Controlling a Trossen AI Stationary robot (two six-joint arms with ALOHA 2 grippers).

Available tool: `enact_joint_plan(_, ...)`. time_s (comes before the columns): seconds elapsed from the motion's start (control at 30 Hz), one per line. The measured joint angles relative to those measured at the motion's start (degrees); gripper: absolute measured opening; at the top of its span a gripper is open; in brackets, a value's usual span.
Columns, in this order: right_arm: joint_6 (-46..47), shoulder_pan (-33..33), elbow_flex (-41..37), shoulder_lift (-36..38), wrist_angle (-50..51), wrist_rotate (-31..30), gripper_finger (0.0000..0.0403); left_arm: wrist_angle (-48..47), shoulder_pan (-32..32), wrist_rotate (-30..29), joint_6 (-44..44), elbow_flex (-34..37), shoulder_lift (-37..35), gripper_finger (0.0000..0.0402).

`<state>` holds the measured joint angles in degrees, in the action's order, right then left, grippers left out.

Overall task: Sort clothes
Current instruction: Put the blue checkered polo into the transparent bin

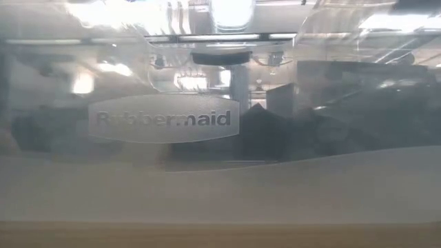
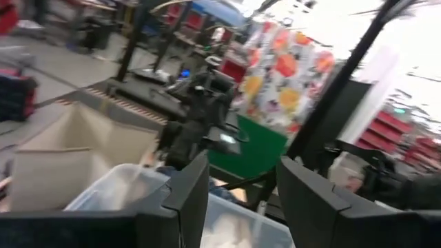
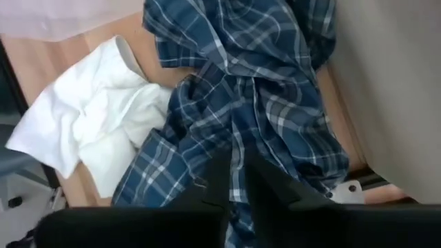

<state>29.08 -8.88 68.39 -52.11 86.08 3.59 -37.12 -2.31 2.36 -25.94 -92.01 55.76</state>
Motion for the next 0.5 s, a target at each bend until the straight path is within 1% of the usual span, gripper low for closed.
enact_joint_plan(0.13, 0.9, 0.0, -5.5, 1.5, -5.5, -0.5, 0.0112, -1.0, 0.0, -4.7, 0.1, 0.1, 0.1, 0.0151)
enact_joint_plan(0.2, 0.9, 0.0, -8.2, 1.8, -7.7, -2.7, 0.0155, -1.0, 0.0, -6.0, 0.2, 0.1, 0.1, 0.0151)
enact_joint_plan(0.3, 0.9, 0.0, -13.6, 1.0, -10.8, -6.4, 0.0221, -1.0, 0.0, -7.4, 1.0, 0.1, 0.2, 0.0151)
enact_joint_plan(0.4, 0.5, -0.1, -19.6, -0.1, -13.7, -6.7, 0.0278, -1.0, 0.0, -7.5, 1.2, 0.2, 0.3, 0.0151)
enact_joint_plan(0.5, 0.5, -0.2, -25.5, -0.4, -18.6, -6.7, 0.0319, -0.9, 0.0, -7.5, 1.4, 0.2, 0.4, 0.0151)
